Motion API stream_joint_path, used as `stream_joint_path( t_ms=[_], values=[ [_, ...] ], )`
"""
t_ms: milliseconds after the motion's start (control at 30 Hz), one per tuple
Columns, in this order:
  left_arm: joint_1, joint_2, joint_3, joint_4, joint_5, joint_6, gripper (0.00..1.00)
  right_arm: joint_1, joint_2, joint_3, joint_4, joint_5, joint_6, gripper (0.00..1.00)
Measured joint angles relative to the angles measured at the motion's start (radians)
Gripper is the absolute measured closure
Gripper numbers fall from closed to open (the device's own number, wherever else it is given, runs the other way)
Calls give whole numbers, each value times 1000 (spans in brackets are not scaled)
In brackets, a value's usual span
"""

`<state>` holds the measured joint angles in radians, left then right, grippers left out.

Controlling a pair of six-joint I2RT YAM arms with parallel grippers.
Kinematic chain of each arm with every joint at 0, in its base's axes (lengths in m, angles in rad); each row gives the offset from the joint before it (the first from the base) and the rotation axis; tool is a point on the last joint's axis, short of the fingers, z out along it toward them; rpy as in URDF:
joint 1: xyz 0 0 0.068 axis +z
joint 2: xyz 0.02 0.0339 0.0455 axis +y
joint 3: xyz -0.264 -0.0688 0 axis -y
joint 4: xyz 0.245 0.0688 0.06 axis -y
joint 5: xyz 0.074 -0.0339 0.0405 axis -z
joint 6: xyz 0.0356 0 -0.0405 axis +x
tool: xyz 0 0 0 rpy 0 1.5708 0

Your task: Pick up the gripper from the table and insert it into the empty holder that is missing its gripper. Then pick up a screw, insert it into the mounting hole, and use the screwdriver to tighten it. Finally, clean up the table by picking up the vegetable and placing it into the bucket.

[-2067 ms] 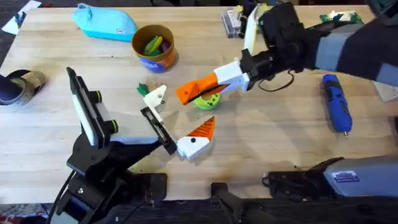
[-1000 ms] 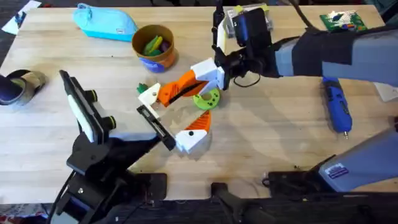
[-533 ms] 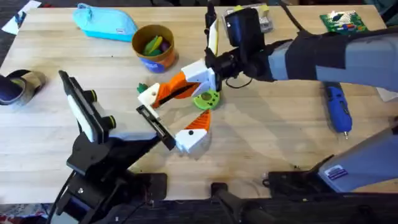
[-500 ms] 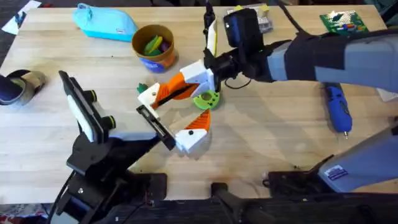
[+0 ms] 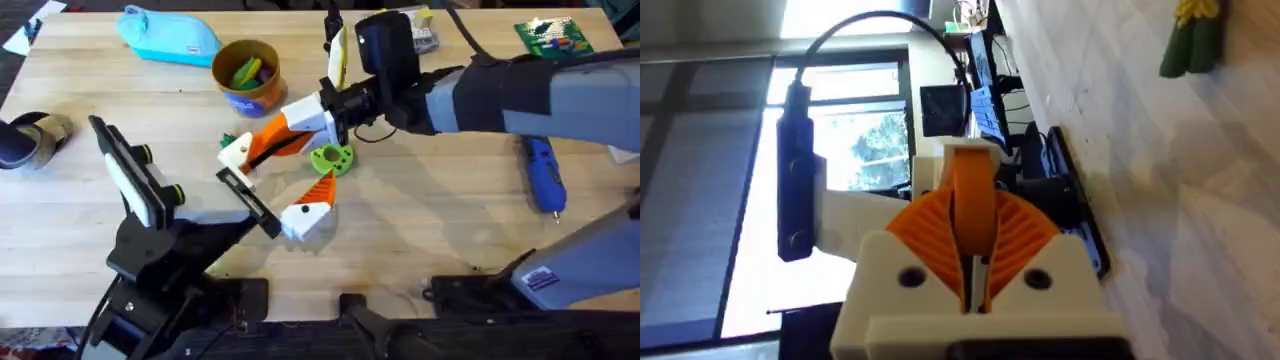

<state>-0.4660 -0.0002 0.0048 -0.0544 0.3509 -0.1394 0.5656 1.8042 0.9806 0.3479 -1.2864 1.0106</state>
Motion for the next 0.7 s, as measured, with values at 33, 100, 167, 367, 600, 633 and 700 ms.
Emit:
stream_joint_path(
  t_ms=[33, 100, 167, 367, 600, 633, 700],
  values=[
    [0, 0, 0, 0, 1, 0, 6, 0, 0, 0, 1, 4, 0, 904],
    [-1, 0, 0, 0, 7, 1, 6, 2, 0, 0, 1, 13, 2, 818],
    [-4, 0, 0, 1, 31, 4, 6, 10, 0, 0, 0, 25, 5, 655],
    [-13, 0, 0, 2, 75, 9, 6, 21, 5, 0, 7, 31, 8, 198],
    [-13, 0, 0, 2, 80, 9, 6, -10, 5, 0, 20, 29, 7, 8],
    [-13, 0, 0, 2, 80, 9, 6, -22, 5, 0, 19, 30, 7, 8],
    [-13, 0, 0, 2, 81, 9, 6, -49, 5, 0, 19, 33, 7, 8]
  ],
)
